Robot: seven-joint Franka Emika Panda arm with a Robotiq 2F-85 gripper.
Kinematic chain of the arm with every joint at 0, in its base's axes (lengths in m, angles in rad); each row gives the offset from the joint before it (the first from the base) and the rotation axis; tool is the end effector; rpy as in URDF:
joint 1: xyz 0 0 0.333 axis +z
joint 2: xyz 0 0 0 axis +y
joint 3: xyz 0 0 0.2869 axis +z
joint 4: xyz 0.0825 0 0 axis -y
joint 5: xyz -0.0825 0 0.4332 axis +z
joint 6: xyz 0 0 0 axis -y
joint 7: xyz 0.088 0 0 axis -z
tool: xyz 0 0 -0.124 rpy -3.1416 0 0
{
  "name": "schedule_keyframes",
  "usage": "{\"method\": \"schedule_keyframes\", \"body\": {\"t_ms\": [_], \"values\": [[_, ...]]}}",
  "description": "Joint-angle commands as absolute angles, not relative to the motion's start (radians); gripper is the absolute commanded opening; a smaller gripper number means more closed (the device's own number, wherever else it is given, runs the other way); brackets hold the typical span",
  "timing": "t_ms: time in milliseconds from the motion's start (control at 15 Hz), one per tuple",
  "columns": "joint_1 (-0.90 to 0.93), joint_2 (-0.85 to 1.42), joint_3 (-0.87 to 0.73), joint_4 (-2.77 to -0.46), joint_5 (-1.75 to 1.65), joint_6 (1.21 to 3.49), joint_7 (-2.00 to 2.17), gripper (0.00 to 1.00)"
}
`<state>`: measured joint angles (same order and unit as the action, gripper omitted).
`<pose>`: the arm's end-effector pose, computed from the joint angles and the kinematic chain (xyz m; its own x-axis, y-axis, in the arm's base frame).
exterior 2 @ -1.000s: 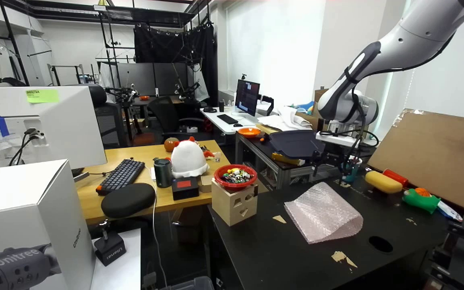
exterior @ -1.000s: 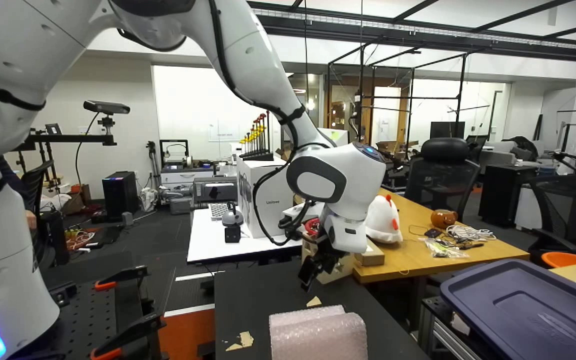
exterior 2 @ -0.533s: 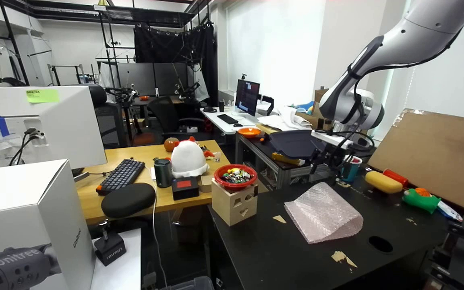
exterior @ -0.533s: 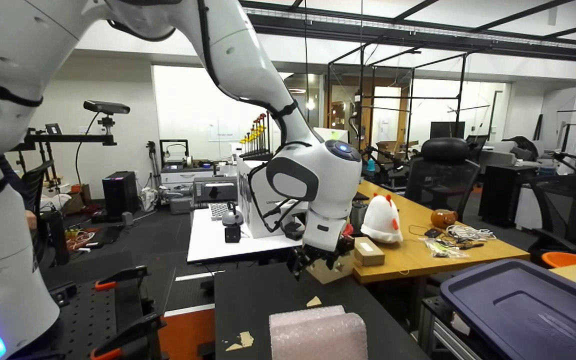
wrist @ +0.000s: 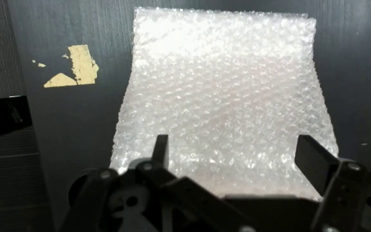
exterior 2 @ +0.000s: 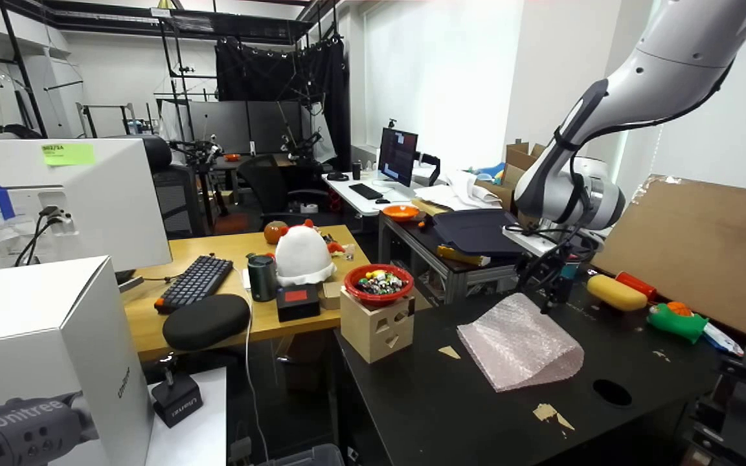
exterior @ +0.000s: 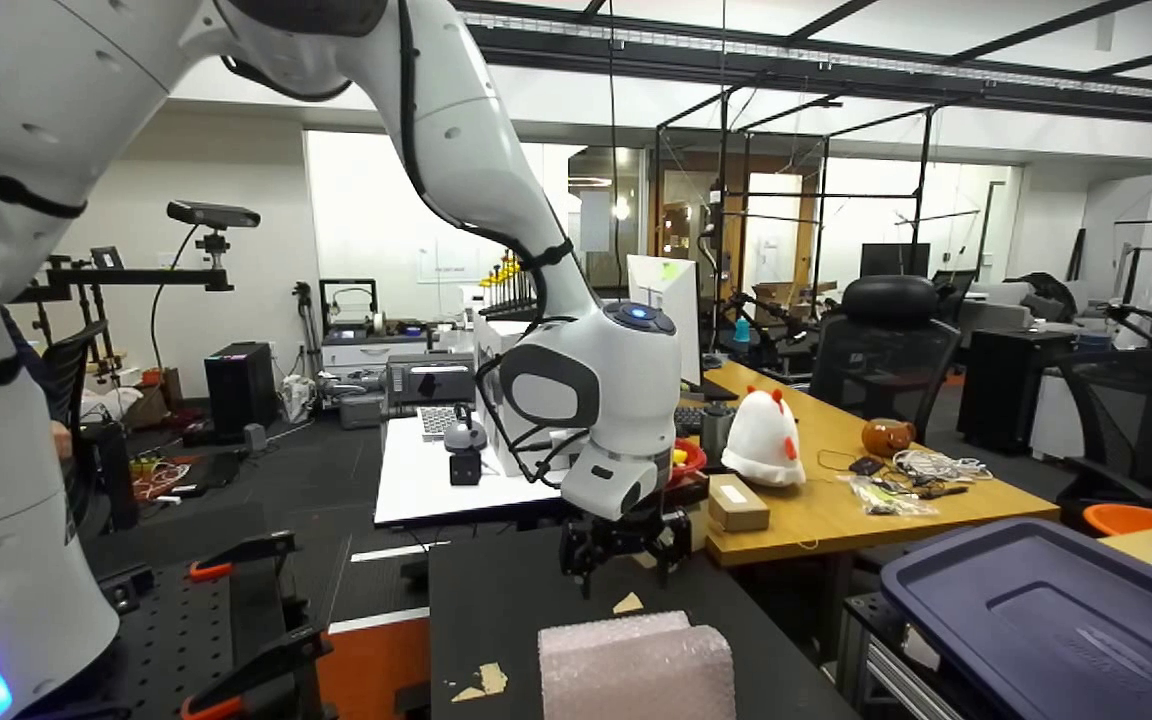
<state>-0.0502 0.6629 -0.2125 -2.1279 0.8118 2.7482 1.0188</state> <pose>0.5169 -0.1834 0.0106 -0.4000 -0.9016 -0.1646 -0.9098 0.4124 -0.0480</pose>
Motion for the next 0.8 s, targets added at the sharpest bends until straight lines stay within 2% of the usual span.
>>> {"method": "schedule_keyframes", "body": {"t_ms": [0,733], "values": [[0.014,0.654,-0.289,-2.16,0.698,2.751,1.173,1.0],[-0.025,0.677,-0.287,-2.124,0.419,2.685,1.35,1.0]]}}
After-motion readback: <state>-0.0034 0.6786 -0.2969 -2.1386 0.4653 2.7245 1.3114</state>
